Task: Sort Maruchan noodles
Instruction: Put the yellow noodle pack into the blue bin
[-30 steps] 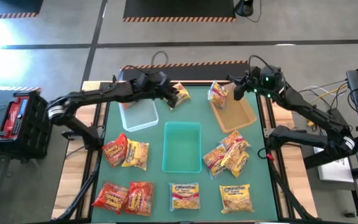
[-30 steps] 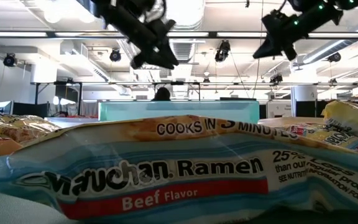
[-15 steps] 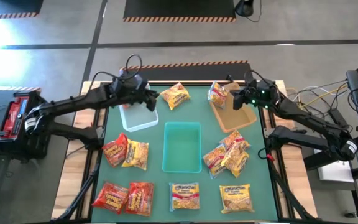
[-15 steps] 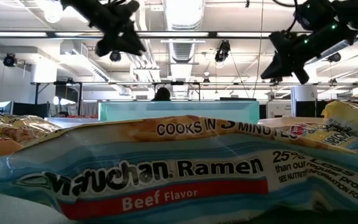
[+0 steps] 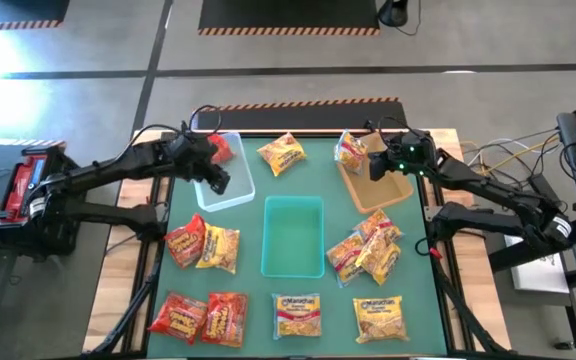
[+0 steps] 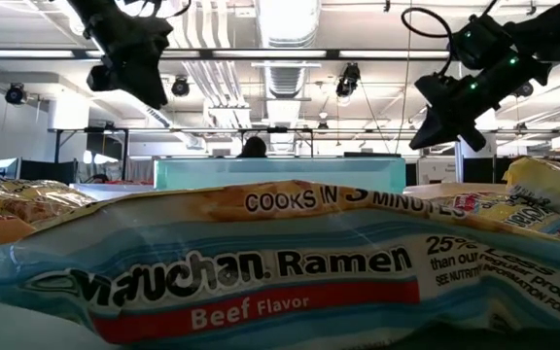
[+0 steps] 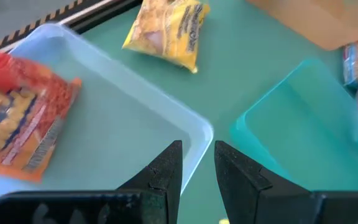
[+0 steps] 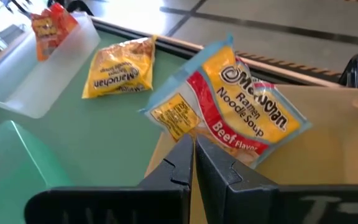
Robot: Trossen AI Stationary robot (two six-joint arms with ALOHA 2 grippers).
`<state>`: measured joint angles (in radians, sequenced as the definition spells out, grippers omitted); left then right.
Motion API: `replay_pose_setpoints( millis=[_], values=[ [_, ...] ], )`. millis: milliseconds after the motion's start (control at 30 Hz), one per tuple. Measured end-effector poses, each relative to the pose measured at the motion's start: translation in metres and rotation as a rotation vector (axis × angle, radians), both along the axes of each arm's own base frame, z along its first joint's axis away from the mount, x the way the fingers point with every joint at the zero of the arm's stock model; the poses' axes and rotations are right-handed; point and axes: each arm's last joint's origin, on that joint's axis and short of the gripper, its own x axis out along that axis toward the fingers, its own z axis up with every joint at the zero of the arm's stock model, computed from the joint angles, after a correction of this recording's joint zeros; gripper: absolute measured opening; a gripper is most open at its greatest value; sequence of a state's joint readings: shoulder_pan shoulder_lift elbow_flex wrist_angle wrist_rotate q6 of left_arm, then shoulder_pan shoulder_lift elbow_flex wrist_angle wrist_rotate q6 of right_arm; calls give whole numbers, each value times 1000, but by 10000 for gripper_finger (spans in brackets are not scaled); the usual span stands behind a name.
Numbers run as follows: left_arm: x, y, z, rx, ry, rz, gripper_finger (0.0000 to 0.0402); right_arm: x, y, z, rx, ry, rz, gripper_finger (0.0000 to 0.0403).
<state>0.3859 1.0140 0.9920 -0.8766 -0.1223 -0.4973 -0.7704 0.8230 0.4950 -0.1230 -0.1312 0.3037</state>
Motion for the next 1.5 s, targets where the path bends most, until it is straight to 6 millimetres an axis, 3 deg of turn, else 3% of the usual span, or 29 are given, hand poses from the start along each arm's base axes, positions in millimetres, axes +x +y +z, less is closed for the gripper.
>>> replay_pose_setpoints(
  millis=[233, 433, 733, 867, 1033, 1133, 1267, 1367, 1500],
  values=[
    [-28, -30, -26, -225, 189, 55, 77, 4, -3, -7, 27, 28, 0, 9],
    [-34, -64, -61, -411, 123, 0, 77, 6, -6, -12, 48, 49, 0, 9],
    [-36, -101, -83, -552, -11, -33, 80, 7, -7, -15, 60, 62, 0, 9],
    [-37, -113, -88, -589, 13, 22, 96, 8, -7, -15, 95, 36, -27, 9],
    [-36, -124, -85, -622, 0, 87, 118, 8, -7, -15, 335, -138, -198, 9],
    [-34, -130, -83, -626, -3, 116, 127, 9, -9, -13, 378, -199, -256, 9],
    [-29, -139, -85, -633, 15, 141, 132, 9, -9, -12, 398, -214, -272, 9],
    [-24, -146, -87, -654, 9, 146, 132, 10, -8, -12, 506, -271, -271, 9],
    [-21, -154, -93, -653, 15, 196, 132, 13, -6, -9, 585, -326, -187, 9]
  ],
)
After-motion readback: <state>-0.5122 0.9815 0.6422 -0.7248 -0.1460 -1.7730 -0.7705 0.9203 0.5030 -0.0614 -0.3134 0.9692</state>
